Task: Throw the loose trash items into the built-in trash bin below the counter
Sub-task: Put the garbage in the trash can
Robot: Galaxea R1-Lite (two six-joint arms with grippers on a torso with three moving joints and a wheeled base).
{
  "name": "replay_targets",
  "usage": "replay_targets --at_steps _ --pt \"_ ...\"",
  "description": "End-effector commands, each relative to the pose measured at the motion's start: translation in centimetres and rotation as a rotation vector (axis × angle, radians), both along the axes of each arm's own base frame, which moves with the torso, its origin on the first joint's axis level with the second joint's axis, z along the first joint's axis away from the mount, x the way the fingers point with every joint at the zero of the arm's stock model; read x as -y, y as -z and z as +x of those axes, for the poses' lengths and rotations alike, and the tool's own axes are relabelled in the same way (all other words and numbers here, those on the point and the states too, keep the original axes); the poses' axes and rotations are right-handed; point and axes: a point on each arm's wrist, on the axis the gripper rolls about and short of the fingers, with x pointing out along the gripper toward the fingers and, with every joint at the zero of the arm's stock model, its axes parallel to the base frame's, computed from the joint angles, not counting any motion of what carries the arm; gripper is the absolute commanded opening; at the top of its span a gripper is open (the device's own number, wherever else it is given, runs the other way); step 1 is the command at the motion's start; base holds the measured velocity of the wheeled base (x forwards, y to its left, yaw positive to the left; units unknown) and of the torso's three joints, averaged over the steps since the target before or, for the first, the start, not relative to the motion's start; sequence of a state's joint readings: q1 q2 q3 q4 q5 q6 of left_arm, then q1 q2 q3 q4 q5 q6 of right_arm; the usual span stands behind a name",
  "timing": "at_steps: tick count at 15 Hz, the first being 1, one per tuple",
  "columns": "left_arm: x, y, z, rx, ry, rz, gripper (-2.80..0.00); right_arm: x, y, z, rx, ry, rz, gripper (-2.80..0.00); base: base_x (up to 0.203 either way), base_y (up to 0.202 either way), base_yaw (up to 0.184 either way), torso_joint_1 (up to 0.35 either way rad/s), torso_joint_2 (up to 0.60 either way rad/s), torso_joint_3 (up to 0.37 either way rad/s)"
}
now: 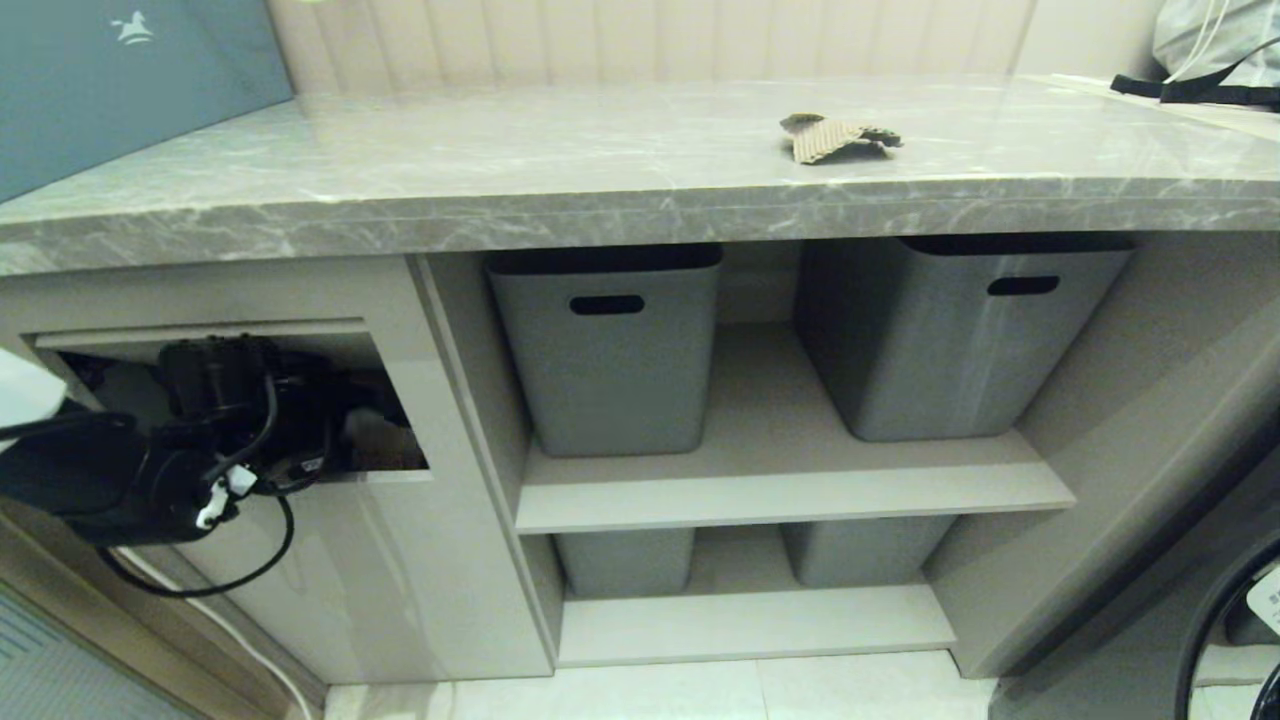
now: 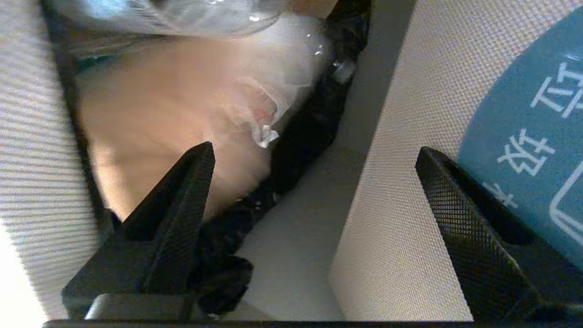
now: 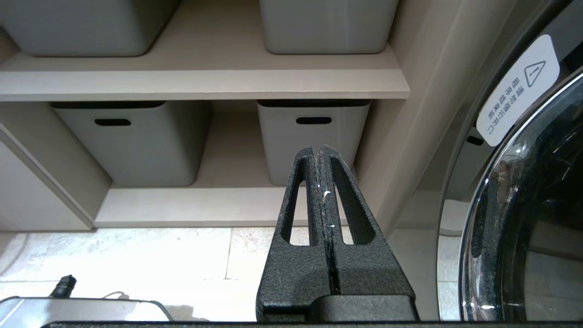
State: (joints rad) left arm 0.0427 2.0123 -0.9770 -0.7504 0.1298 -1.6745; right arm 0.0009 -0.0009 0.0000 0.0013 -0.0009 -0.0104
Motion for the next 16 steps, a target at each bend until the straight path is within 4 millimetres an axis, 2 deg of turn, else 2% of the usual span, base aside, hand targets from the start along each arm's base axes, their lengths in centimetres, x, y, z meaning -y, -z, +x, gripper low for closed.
replay_targets --at_steps 1,3,6,9,12,14,16 --pt "0.1 -1.3 0.4 0.031 -0.003 -0.011 0.00 0.0 0.0 0.0 0.000 0.000 0.000 -2.80 0.000 0.000 0.000 0.000 0.00 0.000" --pt "0.1 -2.3 1.0 0.039 -0.012 -0.045 0.00 0.0 0.0 0.0 0.000 0.000 0.000 -2.80 0.000 0.000 0.000 0.000 0.00 0.000" --pt "0.2 -2.2 0.9 0.032 -0.019 -0.049 0.00 0.0 0.0 0.0 0.000 -0.001 0.003 -2.80 0.000 0.000 0.000 0.000 0.00 0.000" --pt "0.2 -2.9 -1.5 0.026 -0.036 -0.043 0.00 0.0 0.0 0.0 0.000 0.000 0.004 -2.80 0.000 0.000 0.000 0.000 0.00 0.000" --pt "0.3 -1.3 -4.2 -0.052 -0.054 -0.038 0.00 0.0 0.0 0.0 0.000 0.002 0.007 -2.80 0.000 0.000 0.000 0.000 0.00 0.000" --pt "0.1 -0.1 -4.5 -0.059 -0.098 -0.025 0.00 0.0 0.0 0.0 0.000 0.001 0.007 -2.80 0.000 0.000 0.000 0.000 0.00 0.000" --pt "0.1 -0.5 -4.7 -0.013 -0.098 -0.012 0.00 0.0 0.0 0.0 0.002 0.000 0.006 -2.80 0.000 0.000 0.000 0.000 0.00 0.000"
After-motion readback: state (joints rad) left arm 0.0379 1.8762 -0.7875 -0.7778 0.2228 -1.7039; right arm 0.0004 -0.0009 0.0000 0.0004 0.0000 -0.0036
